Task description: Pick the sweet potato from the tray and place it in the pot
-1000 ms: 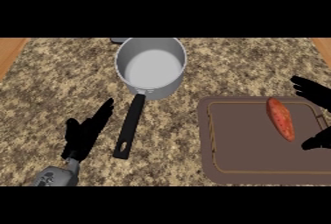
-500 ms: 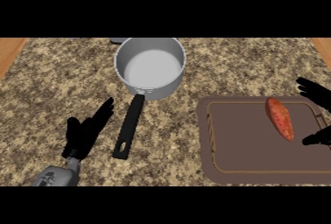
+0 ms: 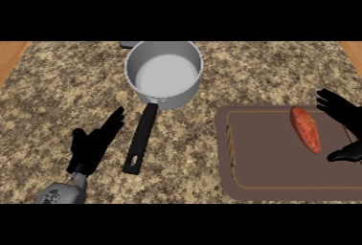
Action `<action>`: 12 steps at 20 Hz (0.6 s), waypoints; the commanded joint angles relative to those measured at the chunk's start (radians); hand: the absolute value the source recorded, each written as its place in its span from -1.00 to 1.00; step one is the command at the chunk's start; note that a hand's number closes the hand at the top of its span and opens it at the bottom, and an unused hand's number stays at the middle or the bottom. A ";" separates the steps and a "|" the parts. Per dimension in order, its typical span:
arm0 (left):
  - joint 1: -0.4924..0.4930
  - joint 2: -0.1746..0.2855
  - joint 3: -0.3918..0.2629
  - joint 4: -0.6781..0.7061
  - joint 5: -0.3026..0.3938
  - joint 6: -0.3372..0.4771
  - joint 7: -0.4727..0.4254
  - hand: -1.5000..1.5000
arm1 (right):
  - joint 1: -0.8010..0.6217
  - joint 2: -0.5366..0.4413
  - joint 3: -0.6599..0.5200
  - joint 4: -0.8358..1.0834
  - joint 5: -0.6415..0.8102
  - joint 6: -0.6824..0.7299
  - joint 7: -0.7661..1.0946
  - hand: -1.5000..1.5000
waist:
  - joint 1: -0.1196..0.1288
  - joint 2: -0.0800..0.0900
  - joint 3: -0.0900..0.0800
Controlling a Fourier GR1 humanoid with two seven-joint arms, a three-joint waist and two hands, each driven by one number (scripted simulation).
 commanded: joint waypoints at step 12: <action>-0.043 -0.036 0.043 0.037 -0.034 -0.038 0.026 0.00 | -0.055 0.187 -0.012 0.233 0.061 -0.009 -0.117 -1.00 | 0.001 0.004 -0.001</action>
